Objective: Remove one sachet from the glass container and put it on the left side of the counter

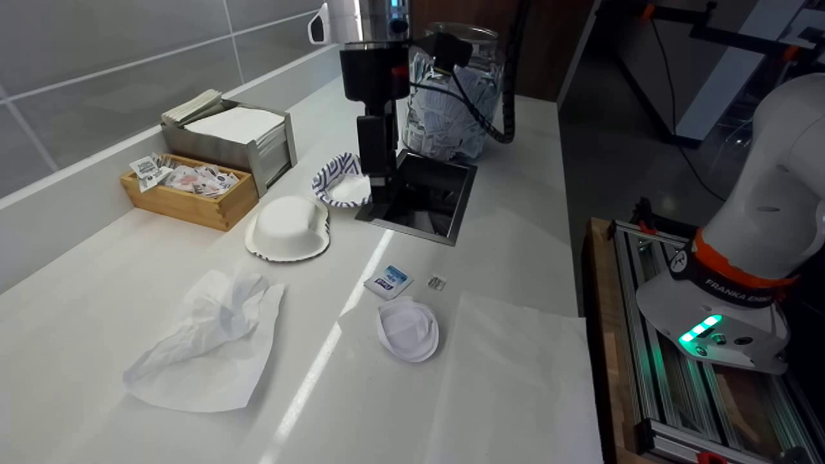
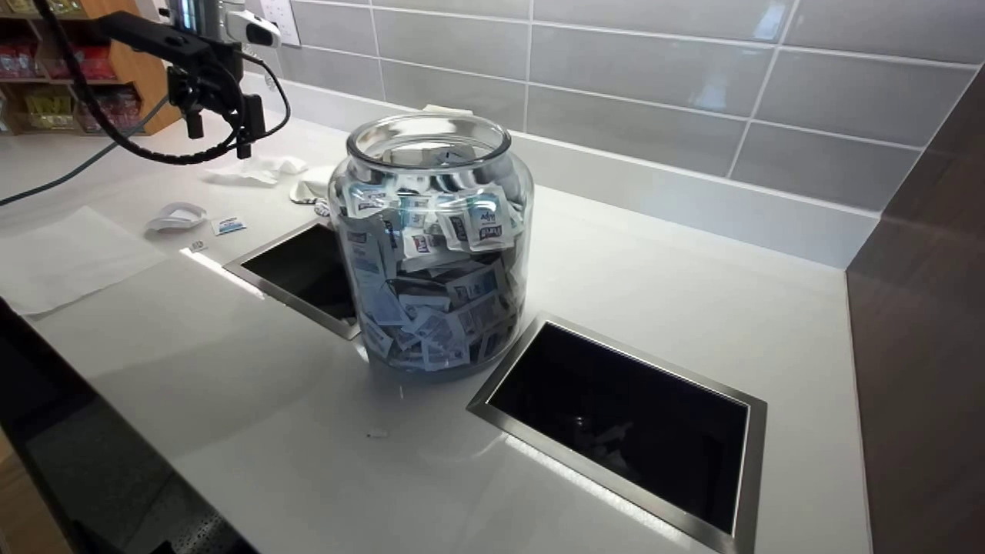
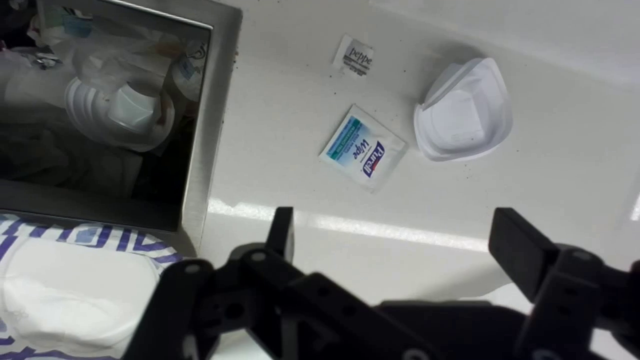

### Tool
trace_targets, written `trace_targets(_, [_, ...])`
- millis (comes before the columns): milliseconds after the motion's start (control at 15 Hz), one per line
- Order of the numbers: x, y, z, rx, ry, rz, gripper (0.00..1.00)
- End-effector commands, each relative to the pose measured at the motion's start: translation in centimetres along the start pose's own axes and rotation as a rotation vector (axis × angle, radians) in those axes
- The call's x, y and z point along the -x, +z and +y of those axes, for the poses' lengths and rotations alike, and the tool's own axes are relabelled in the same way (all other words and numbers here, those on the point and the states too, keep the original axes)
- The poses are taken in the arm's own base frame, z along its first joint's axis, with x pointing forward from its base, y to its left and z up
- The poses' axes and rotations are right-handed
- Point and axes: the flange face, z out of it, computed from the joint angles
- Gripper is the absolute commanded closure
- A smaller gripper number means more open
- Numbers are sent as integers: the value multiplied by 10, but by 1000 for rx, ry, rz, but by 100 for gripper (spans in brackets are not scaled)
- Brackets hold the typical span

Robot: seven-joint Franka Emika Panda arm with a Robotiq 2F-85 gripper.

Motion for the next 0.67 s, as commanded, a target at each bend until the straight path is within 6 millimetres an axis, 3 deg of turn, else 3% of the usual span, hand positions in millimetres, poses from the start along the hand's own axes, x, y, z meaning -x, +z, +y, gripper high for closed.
trace_targets(0, [-1, -35, -8, 49, 8, 0, 0])
trace_targets(267, [5, -91, -22, 118, 33, 39, 0])
trace_targets(333, [-3, -71, -13, 85, 9, 41, 0])
trace_targets(467, [1, -92, -19, 102, 17, 57, 0])
trace_targets(600, [3, -96, -21, 106, 19, 61, 0])
